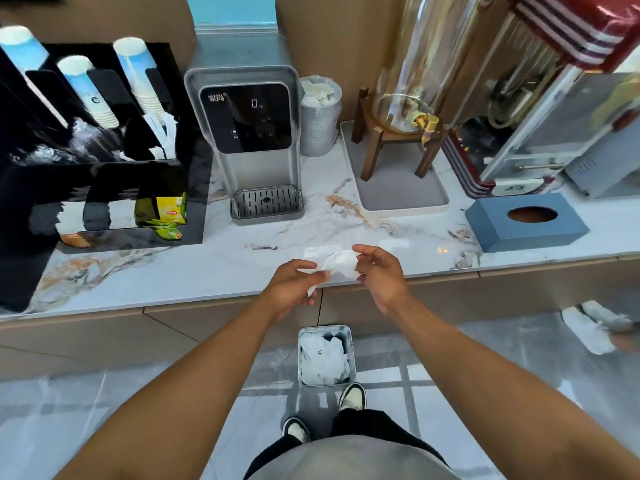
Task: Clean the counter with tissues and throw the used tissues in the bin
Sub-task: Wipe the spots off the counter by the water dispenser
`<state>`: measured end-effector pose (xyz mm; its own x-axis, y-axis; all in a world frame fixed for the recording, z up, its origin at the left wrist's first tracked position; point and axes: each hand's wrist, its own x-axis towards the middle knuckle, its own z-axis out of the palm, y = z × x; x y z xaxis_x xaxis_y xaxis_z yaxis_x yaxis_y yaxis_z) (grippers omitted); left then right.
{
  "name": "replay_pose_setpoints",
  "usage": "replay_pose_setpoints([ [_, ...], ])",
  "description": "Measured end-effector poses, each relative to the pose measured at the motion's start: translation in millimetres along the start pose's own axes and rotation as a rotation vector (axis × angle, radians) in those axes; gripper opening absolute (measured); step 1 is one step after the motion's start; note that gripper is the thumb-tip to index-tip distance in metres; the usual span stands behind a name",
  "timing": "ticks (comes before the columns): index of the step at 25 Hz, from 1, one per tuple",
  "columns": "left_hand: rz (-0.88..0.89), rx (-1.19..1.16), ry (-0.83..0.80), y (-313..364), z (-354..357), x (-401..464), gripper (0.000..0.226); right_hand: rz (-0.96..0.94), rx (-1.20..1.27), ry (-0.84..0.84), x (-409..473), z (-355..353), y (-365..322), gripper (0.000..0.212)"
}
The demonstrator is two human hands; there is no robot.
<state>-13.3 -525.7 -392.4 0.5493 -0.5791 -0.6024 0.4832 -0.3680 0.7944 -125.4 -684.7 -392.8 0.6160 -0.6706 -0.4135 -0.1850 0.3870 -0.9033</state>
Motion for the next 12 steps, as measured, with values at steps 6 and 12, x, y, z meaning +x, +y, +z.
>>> replay_pose_setpoints([
  [6, -0.011, -0.070, 0.101, -46, -23, -13, 0.027, 0.045, -0.038, 0.162, -36, 0, 34, 0.032],
  [12, -0.126, -0.408, 0.044, -81, -36, -26, 0.038, 0.113, -0.074, 0.130, -58, -13, 73, 0.045],
])
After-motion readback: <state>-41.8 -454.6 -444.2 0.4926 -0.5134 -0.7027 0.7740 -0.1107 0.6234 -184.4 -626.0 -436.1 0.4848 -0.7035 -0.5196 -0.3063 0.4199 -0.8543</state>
